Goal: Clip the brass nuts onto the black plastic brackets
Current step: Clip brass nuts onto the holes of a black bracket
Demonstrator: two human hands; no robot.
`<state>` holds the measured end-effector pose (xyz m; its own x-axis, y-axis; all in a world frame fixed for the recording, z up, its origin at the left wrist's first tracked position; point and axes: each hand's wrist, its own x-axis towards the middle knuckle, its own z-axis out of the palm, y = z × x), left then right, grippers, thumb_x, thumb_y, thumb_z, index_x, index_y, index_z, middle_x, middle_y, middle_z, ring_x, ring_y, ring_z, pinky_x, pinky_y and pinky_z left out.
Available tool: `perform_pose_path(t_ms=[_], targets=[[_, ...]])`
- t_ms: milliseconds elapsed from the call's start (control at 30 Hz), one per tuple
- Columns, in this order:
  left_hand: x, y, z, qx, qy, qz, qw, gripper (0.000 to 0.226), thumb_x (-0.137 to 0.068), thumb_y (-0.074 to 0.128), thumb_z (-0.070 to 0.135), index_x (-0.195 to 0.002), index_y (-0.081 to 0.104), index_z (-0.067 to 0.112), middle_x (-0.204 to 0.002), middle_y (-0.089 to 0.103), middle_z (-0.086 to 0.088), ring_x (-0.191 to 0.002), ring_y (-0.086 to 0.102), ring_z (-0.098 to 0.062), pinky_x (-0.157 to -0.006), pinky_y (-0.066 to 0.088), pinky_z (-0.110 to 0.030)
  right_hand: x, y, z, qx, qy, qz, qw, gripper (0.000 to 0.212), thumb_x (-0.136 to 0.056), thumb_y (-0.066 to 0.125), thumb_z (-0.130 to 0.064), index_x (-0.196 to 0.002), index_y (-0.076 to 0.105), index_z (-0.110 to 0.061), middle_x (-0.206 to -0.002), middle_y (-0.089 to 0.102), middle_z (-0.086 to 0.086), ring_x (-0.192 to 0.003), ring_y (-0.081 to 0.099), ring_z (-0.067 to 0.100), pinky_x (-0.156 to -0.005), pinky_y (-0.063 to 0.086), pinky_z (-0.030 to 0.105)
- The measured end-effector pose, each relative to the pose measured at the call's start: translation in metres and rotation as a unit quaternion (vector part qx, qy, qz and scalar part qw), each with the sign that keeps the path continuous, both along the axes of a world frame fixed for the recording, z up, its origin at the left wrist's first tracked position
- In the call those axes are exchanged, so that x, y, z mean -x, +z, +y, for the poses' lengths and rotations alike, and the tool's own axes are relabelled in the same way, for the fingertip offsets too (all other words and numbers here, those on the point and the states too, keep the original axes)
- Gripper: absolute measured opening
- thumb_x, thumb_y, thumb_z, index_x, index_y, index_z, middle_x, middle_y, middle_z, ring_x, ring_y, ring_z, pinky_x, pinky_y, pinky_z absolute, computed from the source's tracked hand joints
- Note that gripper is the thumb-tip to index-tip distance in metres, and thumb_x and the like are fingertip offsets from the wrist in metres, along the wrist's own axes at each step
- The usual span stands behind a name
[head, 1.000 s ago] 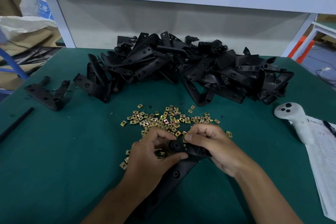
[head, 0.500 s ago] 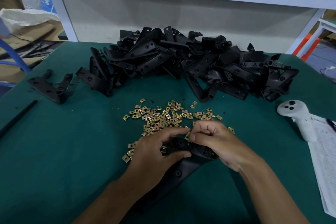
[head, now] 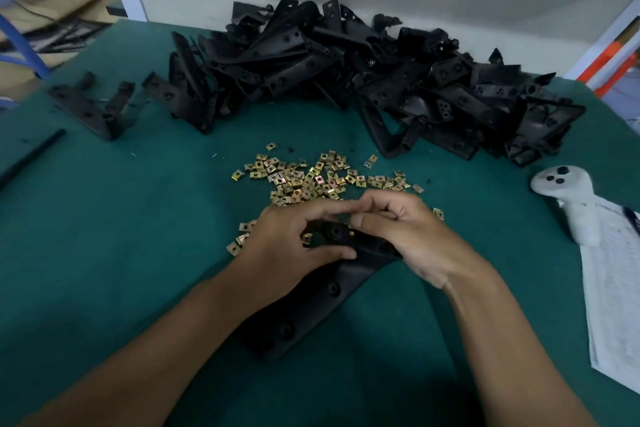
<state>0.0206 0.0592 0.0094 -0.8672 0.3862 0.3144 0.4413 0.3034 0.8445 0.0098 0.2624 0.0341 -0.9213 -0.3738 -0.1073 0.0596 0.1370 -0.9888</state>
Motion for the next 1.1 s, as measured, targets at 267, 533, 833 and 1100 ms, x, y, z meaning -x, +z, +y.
perform_pose_path(t_ms=[267, 533, 833, 1100], targets=[[0.004, -0.005, -0.003, -0.044, -0.018, -0.058, 0.997, 0.051, -0.072, 0.082, 0.041, -0.119, 0.065, 0.051, -0.104, 0.074, 0.023, -0.101, 0.07, 0.002, -0.094, 0.049, -0.014, 0.0, 0.006, 0.011, -0.099, 0.023, 0.053, 0.993, 0.01, -0.092, 0.066, -0.028, -0.085, 0.073, -0.029, -0.077, 0.07, -0.013, -0.073, 0.063, 0.0, -0.067, 0.046, 0.014], [0.005, -0.002, -0.005, -0.065, -0.005, -0.076, 0.995, 0.045, -0.067, 0.088, 0.049, -0.106, 0.065, 0.044, -0.097, 0.077, 0.013, -0.094, 0.073, -0.009, -0.093, 0.056, -0.033, -0.003, 0.003, 0.005, -0.147, 0.01, 0.056, 0.987, 0.02, -0.096, 0.056, -0.038, -0.092, 0.075, -0.03, -0.086, 0.071, -0.011, -0.083, 0.065, 0.005, -0.079, 0.045, 0.032], [0.005, -0.006, -0.004, -0.075, 0.025, -0.073, 0.994, 0.045, -0.064, 0.086, 0.052, -0.099, 0.061, 0.042, -0.089, 0.077, 0.012, -0.088, 0.074, -0.008, -0.089, 0.058, -0.044, -0.006, 0.005, 0.0, -0.16, 0.0, 0.093, 0.983, 0.022, -0.099, 0.056, -0.041, -0.089, 0.074, -0.031, -0.083, 0.07, -0.011, -0.08, 0.064, 0.006, -0.075, 0.044, 0.029], [0.002, -0.001, -0.002, -0.079, -0.002, -0.051, 0.996, 0.039, -0.075, 0.081, 0.039, -0.112, 0.07, 0.045, -0.108, 0.074, 0.02, -0.102, 0.07, -0.002, -0.091, 0.05, -0.012, -0.011, 0.009, -0.002, -0.216, 0.01, 0.214, 0.953, 0.031, -0.103, 0.052, -0.029, -0.074, 0.062, -0.036, -0.07, 0.058, -0.01, -0.069, 0.054, 0.011, -0.062, 0.036, 0.019]])
